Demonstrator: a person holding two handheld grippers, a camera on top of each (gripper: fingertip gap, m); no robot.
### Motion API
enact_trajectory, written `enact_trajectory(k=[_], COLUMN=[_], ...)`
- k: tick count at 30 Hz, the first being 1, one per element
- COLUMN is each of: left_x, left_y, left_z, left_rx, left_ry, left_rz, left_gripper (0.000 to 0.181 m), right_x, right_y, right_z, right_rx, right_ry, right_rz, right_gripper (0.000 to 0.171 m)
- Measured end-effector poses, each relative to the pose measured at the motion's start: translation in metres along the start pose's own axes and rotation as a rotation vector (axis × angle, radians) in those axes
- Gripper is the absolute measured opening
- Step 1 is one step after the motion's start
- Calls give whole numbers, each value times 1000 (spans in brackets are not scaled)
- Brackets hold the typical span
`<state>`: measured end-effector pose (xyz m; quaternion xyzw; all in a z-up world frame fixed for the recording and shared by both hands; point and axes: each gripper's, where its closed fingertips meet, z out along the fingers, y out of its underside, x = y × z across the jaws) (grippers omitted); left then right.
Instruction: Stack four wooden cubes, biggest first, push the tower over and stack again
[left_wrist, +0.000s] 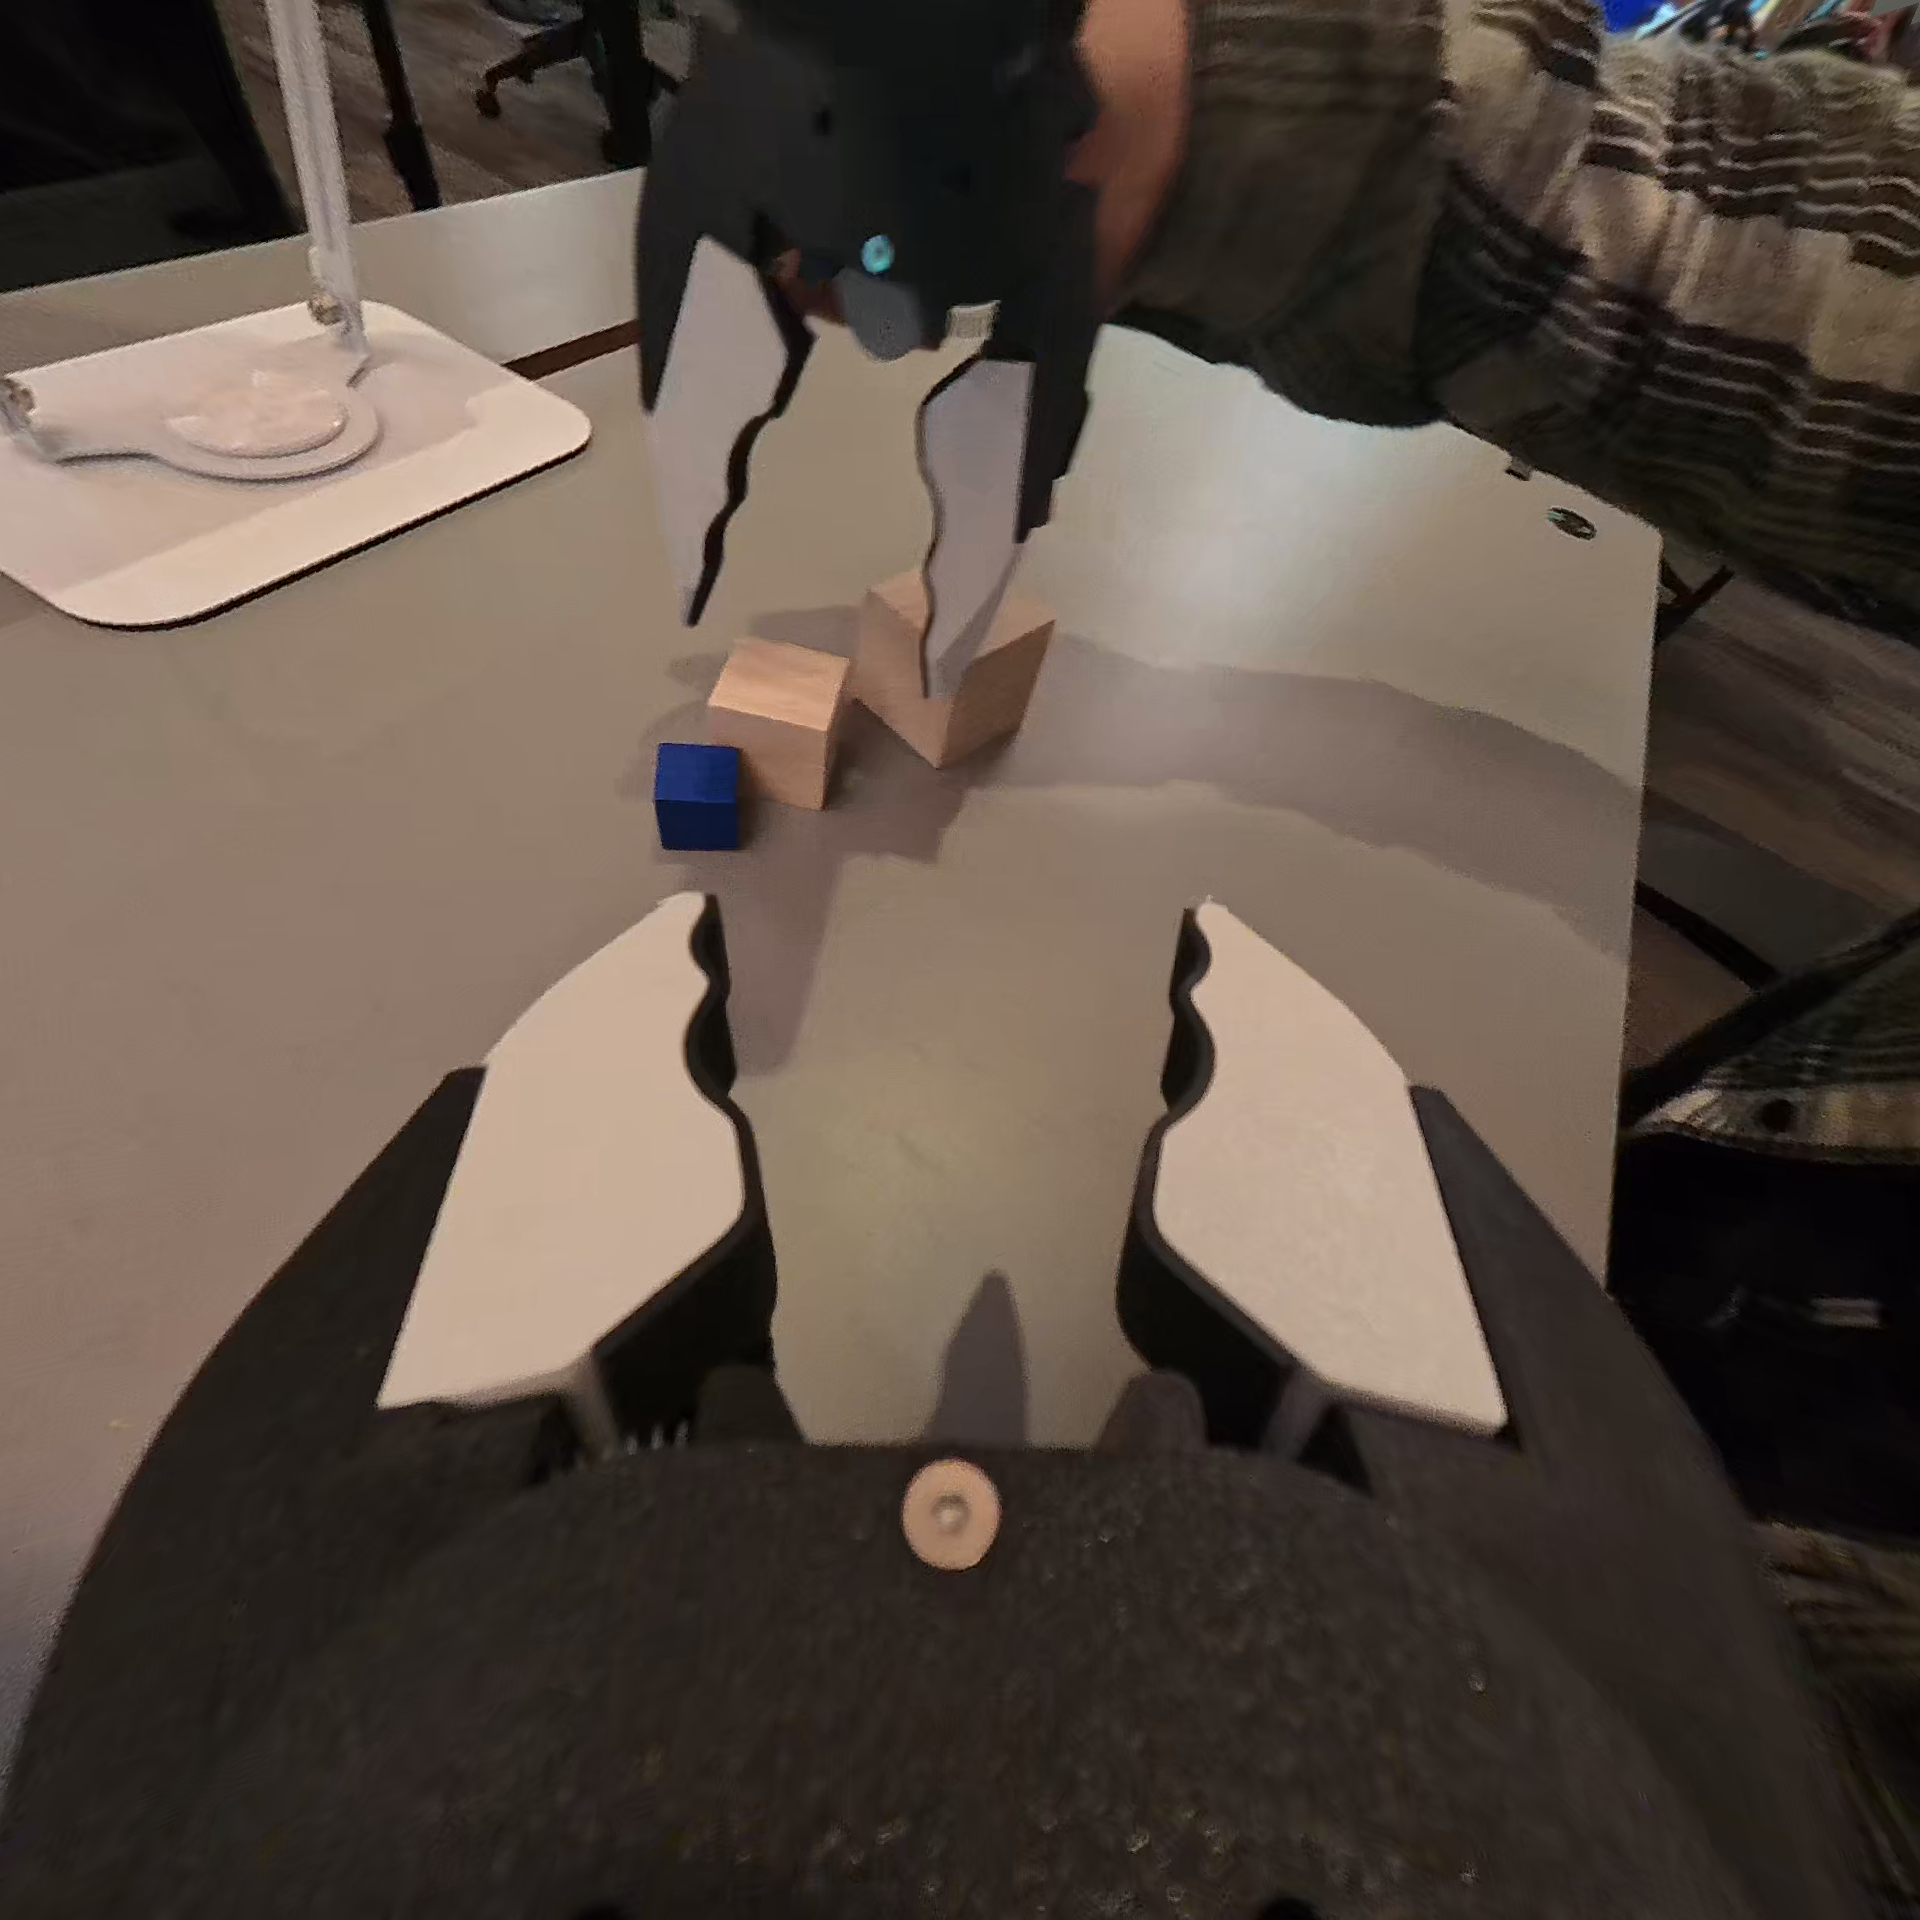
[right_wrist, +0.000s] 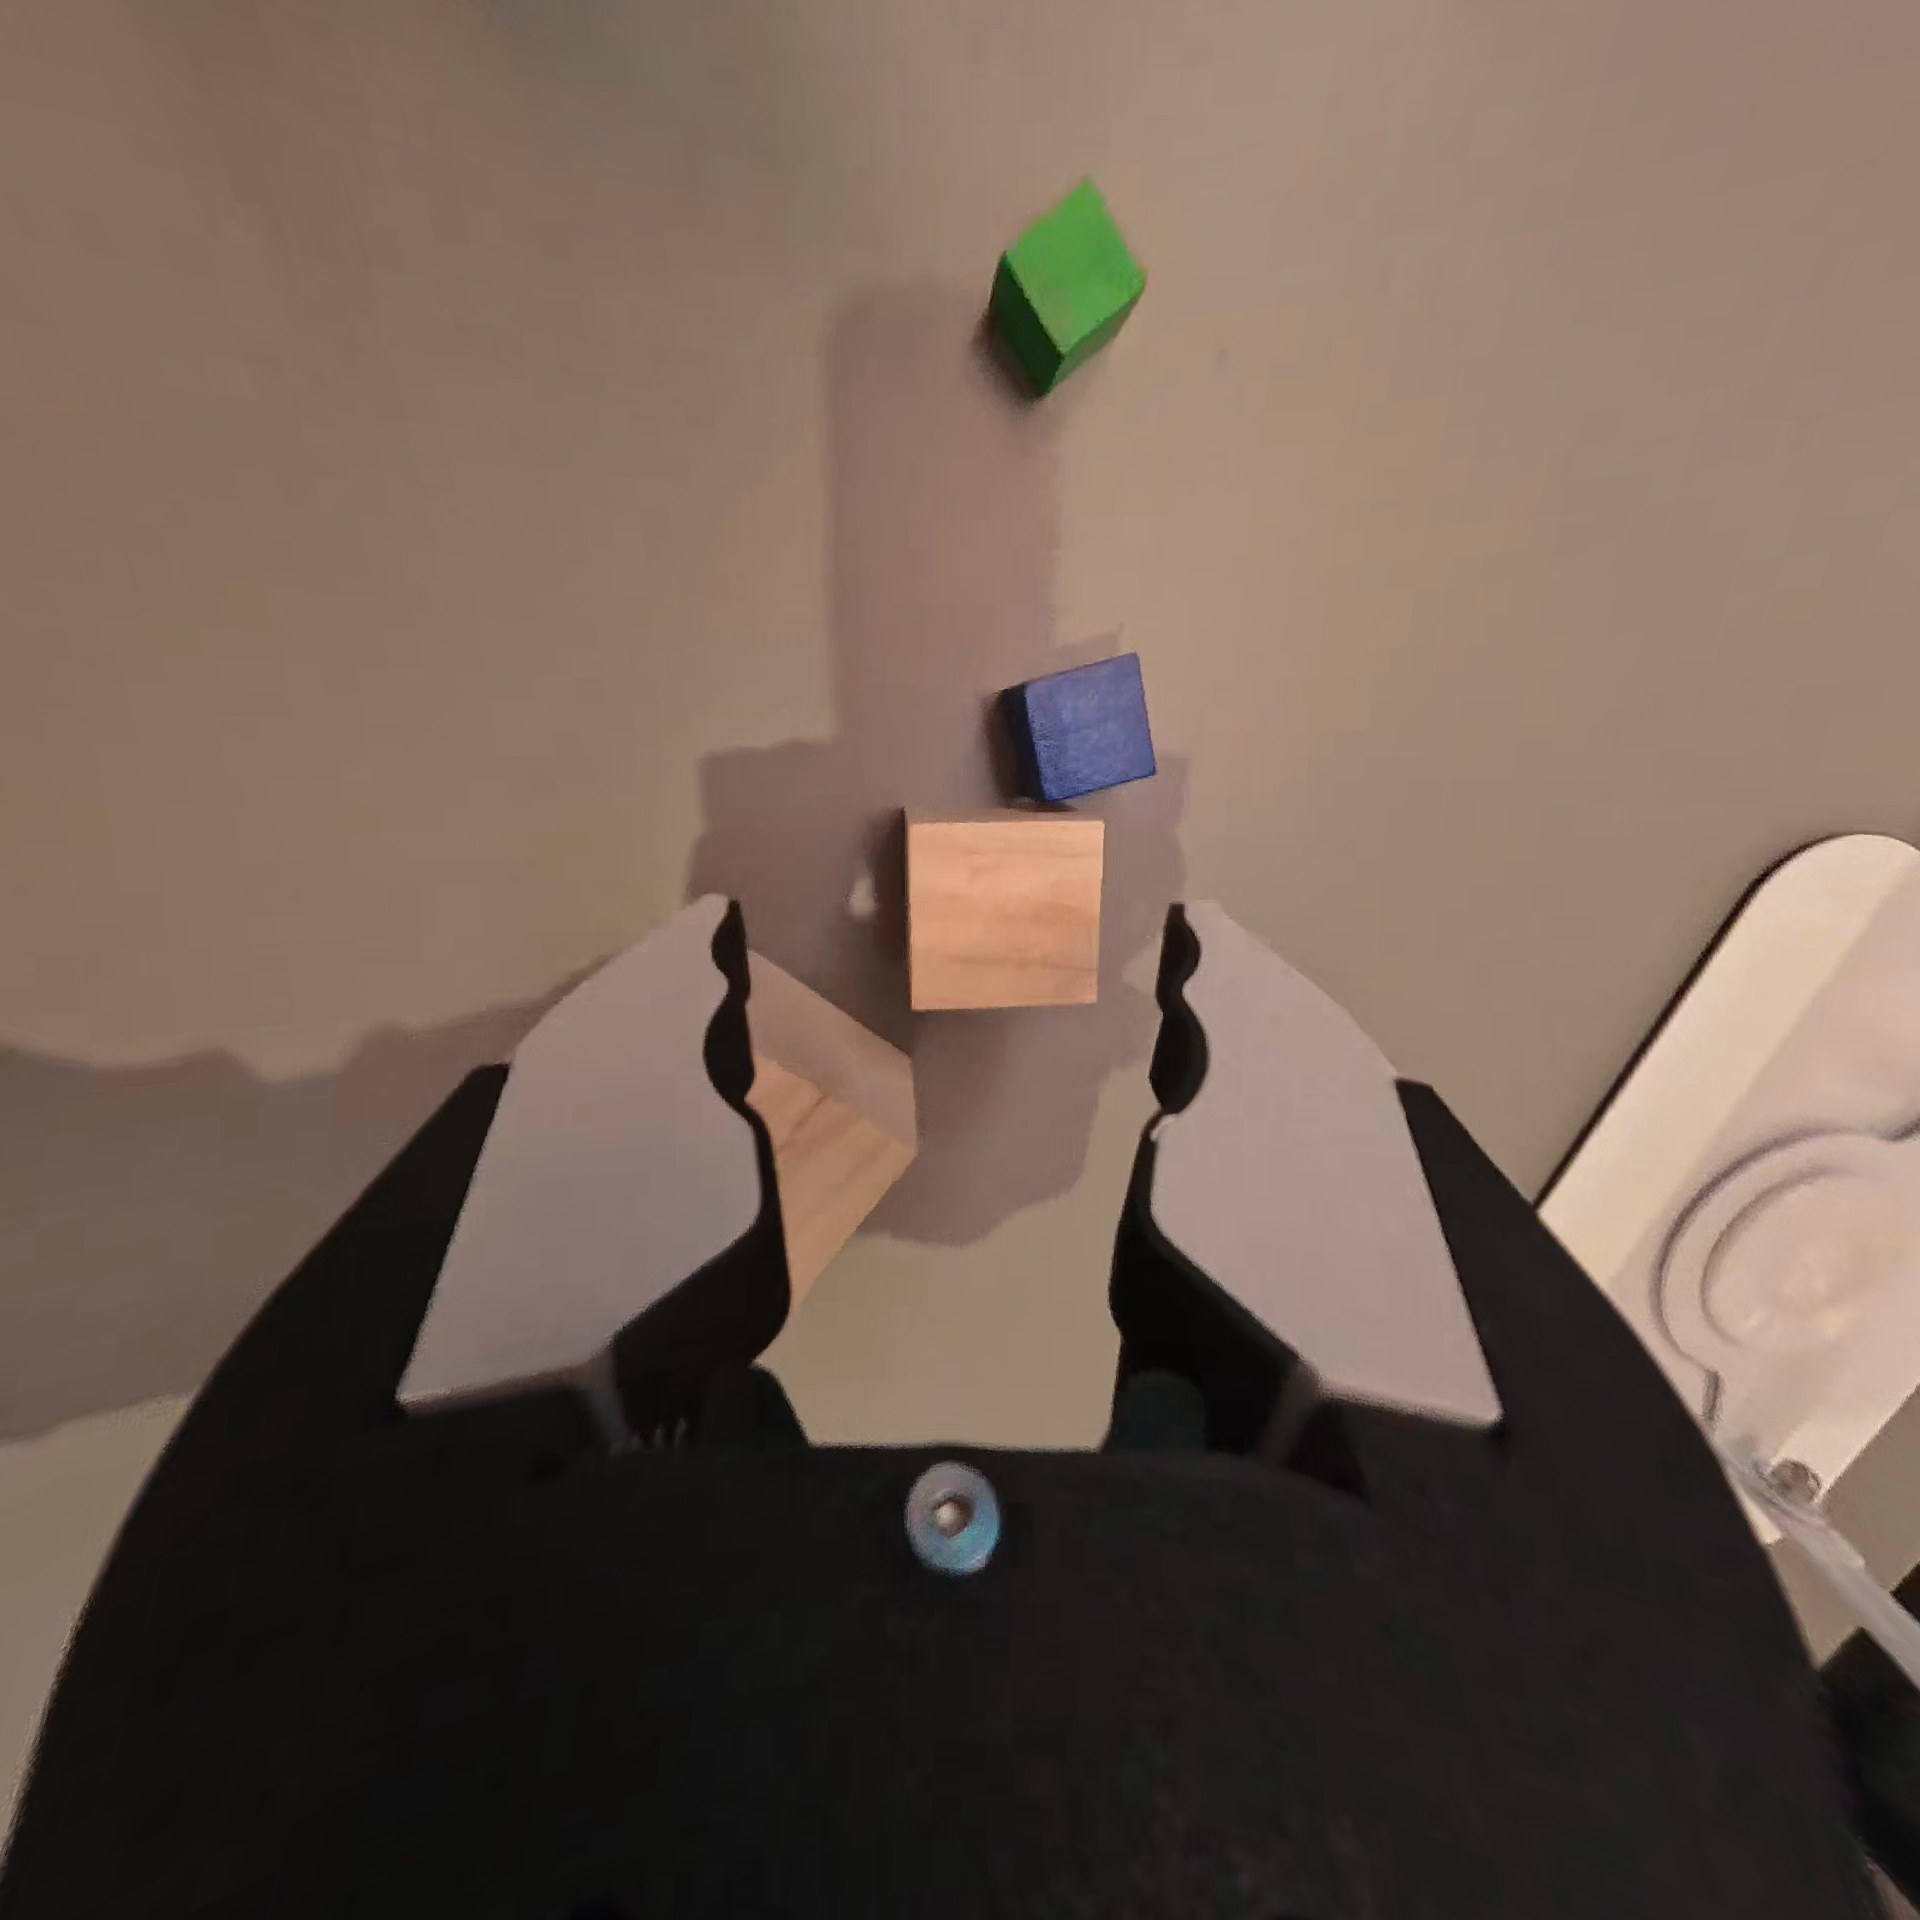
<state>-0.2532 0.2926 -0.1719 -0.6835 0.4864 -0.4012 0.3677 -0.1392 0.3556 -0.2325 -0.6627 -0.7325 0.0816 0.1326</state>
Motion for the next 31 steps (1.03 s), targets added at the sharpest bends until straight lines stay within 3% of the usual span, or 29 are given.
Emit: enact_trajectory(k=[1,5,10,14,17,20,24,31], left_x=[3,8,13,16,15,16,25,31], left_y=[1,3,-6,-24,-39,-46,-42,-36], left_z=[-2,-6,-15,-24,-27,-27,-23,-23], left_rx=[3,23,38,63,58,67,69,64], left_ry=[10,30,36,28,2,-29,-17,7], left_rz=[4,18,41,68,86,114,141,136], left_gripper=[80,78,75,71,71,69,66,65], right_x=[1,6,5,13,22,7,-22,-44], right_y=[1,4,12,9,12,29,40,44], right_z=[4,18,32,20,-13,-46,-63,-51], right_rx=[-25,-99,-196,-197,-195,-239,-212,-250], right_ry=[-16,-52,-91,-58,29,76,71,32], right_rz=[-10,-21,3,151,371,583,793,735], right_gripper=[73,69,43,43,43,43,43,43])
